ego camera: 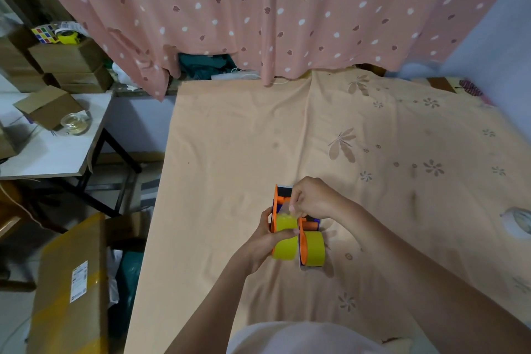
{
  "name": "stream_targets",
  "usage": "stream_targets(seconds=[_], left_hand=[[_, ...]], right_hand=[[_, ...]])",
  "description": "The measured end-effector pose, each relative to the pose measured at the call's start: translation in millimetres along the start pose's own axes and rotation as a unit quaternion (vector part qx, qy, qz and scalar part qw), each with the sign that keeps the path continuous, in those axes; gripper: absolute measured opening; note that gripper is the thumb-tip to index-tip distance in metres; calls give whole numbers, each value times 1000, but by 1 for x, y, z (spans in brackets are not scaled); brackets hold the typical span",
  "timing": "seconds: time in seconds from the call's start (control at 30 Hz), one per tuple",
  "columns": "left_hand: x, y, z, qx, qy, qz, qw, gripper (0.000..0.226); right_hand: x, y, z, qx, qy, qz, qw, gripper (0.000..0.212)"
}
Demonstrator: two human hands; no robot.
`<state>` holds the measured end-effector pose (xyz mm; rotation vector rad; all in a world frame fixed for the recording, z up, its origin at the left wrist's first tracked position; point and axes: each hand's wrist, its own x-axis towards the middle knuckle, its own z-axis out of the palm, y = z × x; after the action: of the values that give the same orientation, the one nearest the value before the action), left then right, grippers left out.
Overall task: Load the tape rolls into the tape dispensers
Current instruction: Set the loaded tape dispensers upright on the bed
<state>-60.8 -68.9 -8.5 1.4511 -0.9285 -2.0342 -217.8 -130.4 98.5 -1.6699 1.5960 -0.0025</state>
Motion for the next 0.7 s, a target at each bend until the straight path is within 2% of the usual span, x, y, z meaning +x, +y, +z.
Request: stream_targets(seconds=[0.07, 0.2, 0.37, 0.7], left_hand=[[-2, -5, -2, 16, -6, 10, 1000, 94], [-4, -15, -5, 39, -32, 37, 998, 104], [-2, -21, -8, 13, -39, 72, 997, 102], [-3, -25, -7, 11, -65, 76, 995, 104]], right_hand=[[1, 2, -5, 33, 8, 10, 999, 25], [2, 3, -15, 64, 13, 30, 997, 20], [2, 6, -22, 95, 5, 45, 994, 12], [5, -5, -33, 119, 2, 117, 986, 17]])
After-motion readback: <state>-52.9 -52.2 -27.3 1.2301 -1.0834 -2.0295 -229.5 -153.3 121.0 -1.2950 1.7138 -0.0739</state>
